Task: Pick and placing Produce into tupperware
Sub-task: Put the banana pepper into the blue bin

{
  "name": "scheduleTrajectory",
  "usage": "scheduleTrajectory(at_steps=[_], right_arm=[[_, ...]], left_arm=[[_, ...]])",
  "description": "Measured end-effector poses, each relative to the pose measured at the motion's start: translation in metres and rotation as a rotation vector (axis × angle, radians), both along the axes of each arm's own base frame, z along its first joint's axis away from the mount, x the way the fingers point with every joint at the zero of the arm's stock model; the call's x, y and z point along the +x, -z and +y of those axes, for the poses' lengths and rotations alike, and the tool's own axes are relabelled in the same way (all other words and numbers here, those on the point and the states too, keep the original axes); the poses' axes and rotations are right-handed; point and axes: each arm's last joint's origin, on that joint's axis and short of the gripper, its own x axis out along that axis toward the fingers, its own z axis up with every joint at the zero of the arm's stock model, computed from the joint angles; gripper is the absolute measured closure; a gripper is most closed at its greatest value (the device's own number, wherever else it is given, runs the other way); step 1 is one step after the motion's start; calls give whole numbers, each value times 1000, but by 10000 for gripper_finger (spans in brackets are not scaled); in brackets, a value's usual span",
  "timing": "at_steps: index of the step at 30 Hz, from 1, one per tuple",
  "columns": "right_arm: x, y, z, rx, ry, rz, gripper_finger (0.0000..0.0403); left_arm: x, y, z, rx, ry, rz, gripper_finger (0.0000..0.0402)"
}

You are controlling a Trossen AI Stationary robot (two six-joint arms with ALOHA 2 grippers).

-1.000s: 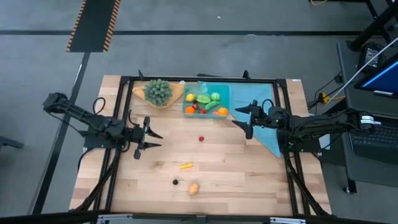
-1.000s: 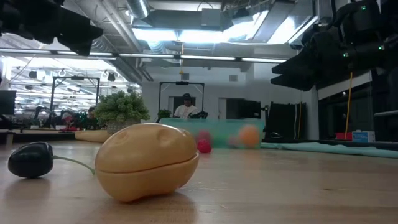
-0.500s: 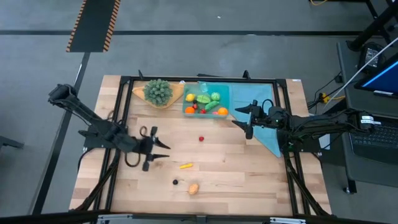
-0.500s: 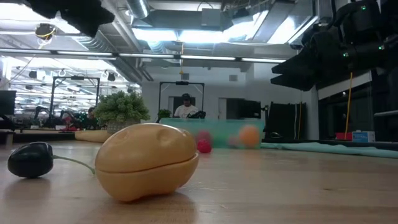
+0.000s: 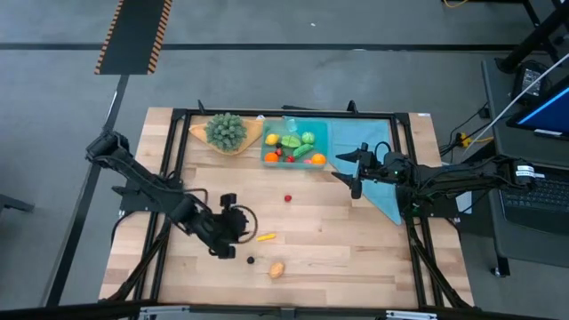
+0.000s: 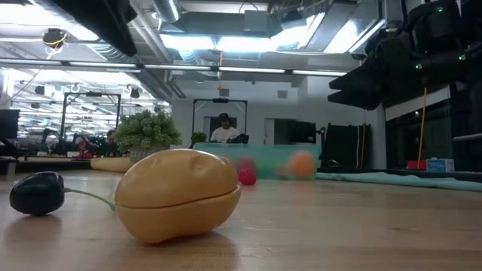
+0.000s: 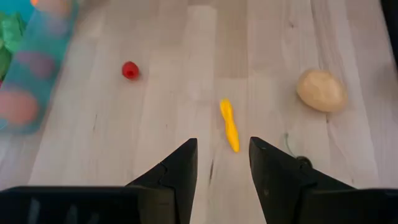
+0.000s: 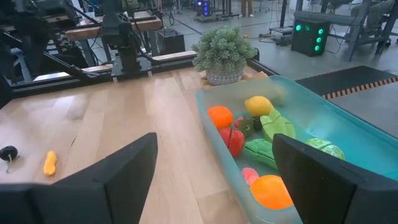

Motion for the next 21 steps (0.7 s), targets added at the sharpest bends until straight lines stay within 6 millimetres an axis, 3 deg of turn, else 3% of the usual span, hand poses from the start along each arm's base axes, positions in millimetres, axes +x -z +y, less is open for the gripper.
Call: scheduleTrajectory(at_steps=[7, 16, 21], right_arm=[[0, 0, 0, -3, 0, 3, 83], [0, 0, 0, -2, 0, 6, 83], [0, 1, 0, -2, 0, 7, 83]], left_arm=[[17, -4, -12, 1, 10, 42, 264], [19, -3, -12, -45, -55, 30, 264], [29, 11, -13, 6, -53, 51, 264]])
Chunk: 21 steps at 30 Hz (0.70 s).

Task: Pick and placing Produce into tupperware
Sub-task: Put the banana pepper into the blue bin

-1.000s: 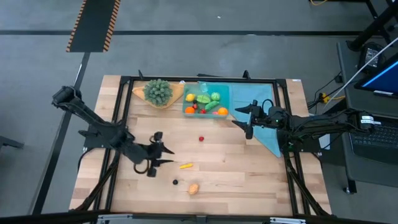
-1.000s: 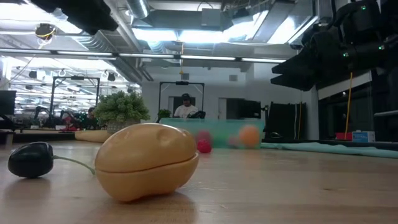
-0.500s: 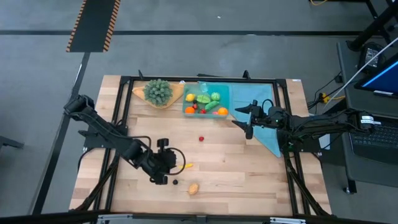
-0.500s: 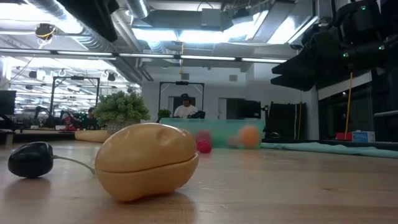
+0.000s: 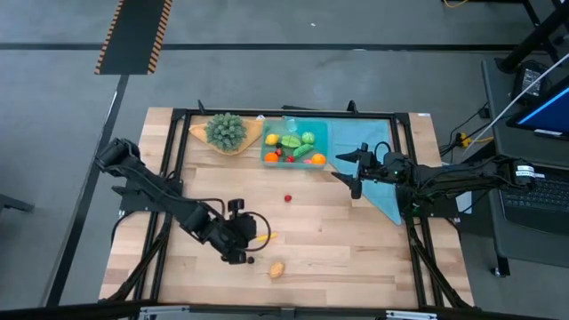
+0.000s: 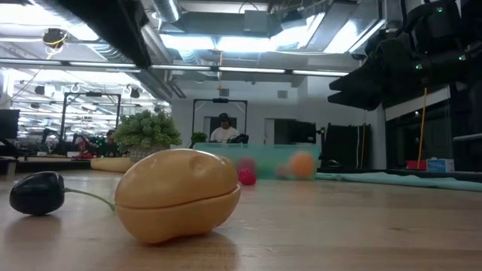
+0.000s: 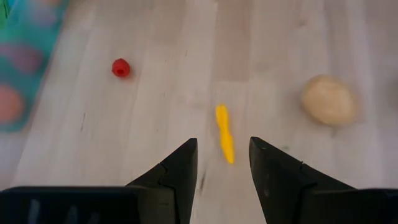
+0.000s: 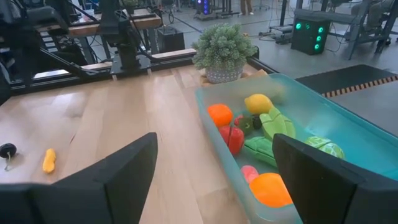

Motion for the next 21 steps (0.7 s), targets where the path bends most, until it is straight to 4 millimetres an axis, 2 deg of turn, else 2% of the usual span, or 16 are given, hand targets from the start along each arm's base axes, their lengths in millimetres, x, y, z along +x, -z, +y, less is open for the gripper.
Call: scheduleTrajectory(at_steps=[10, 21], right_arm=[[0, 1, 0, 7, 1, 12, 83], [0, 3, 0, 32, 5, 19, 83]], left_arm=[[27, 45, 2, 60, -25, 95, 264], [46, 69, 1, -40, 4, 116, 264]])
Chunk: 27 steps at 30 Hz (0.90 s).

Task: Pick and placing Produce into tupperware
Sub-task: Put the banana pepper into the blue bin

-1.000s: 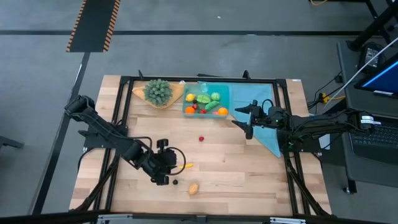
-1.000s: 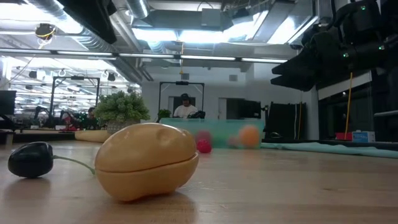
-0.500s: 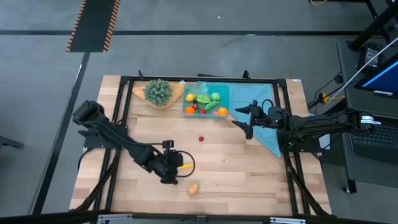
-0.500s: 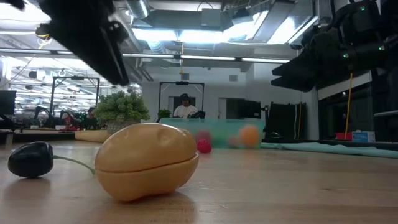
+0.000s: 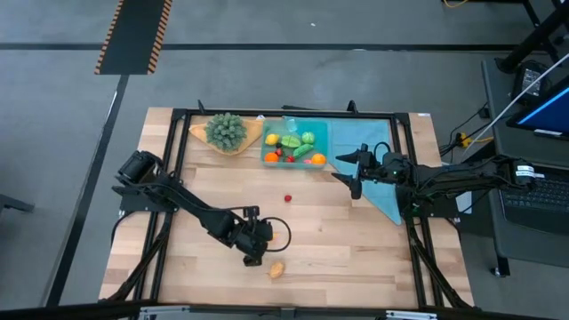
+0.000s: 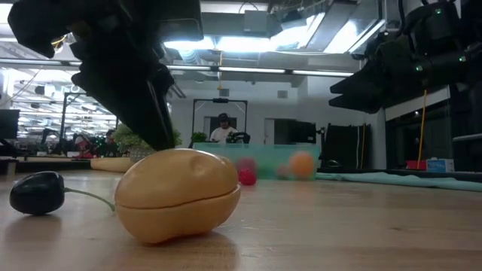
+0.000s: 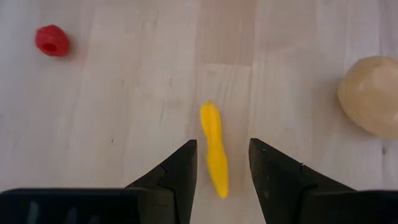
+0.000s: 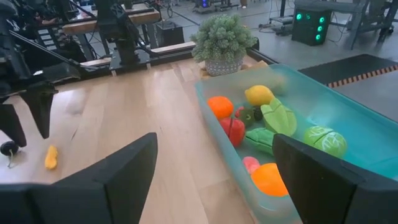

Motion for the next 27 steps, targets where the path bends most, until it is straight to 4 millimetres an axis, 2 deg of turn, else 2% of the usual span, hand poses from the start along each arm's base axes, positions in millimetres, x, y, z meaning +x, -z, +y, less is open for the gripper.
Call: scheduleTrajectory(at_steps=[11, 16, 23, 27], right_arm=[[0, 1, 0, 2, 0, 9, 83], [0, 1, 0, 2, 0, 9, 83], [0, 1, 0, 3, 0, 13, 83], [0, 1, 0, 11, 2, 12, 83]], left_arm=[[2, 2, 0, -78, -37, 11, 264], [4, 13, -1, -82, -39, 47, 264], [4, 17, 3, -88, -44, 47, 264], [1, 30, 9, -145, -38, 37, 264]])
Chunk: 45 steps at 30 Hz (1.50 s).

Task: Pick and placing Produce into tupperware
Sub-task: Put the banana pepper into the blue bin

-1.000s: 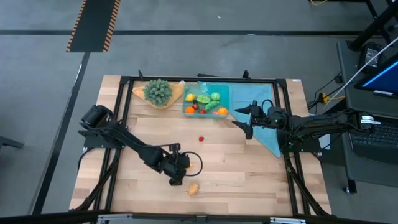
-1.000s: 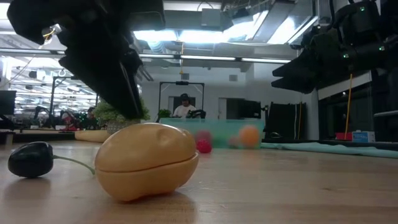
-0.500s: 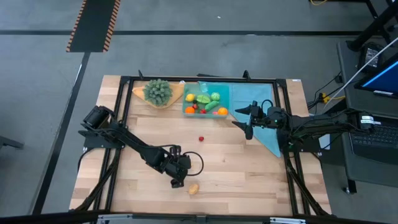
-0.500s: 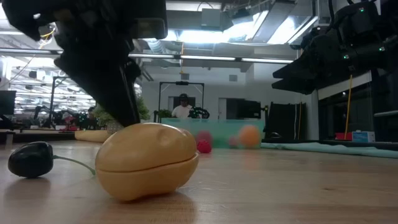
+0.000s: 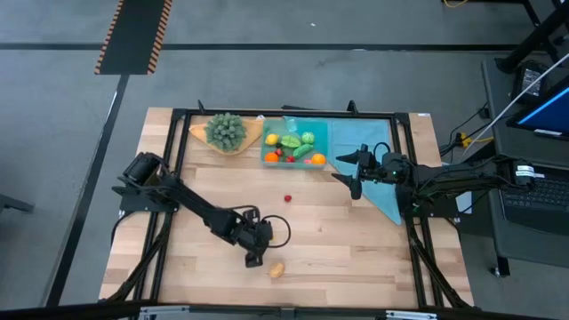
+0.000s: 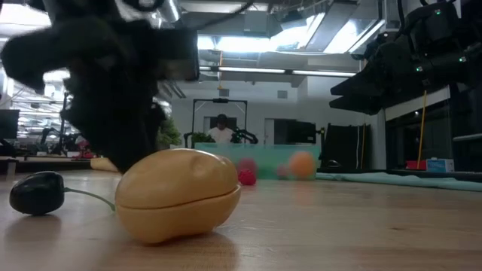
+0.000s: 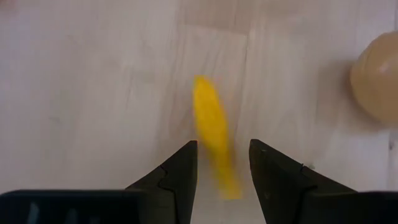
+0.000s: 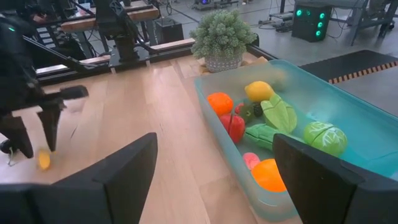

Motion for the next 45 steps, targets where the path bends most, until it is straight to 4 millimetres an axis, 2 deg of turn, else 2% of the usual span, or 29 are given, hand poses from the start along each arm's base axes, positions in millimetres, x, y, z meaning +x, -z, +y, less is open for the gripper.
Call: scheduleTrajectory(at_steps=[6, 13, 18, 33, 41, 45], right_arm=[[0, 0, 0, 11, 2, -2, 83], [0, 0, 0, 12, 2, -3, 83], [0, 0, 0, 12, 2, -2, 83], [0, 0, 0, 11, 2, -2, 83], [0, 0, 0, 11, 2, -2, 83], [0, 0, 0, 14, 3, -3, 83]], left_arm=[[-3, 14, 12, -89, -2, -37, 264], [-3, 16, 14, -96, 5, -37, 268], [-4, 17, 14, -90, 2, -34, 290], [-4, 18, 15, -16, 23, -49, 391], [-4, 16, 16, -15, 23, -54, 384], [-7, 11, 17, -1, 41, -47, 393]])
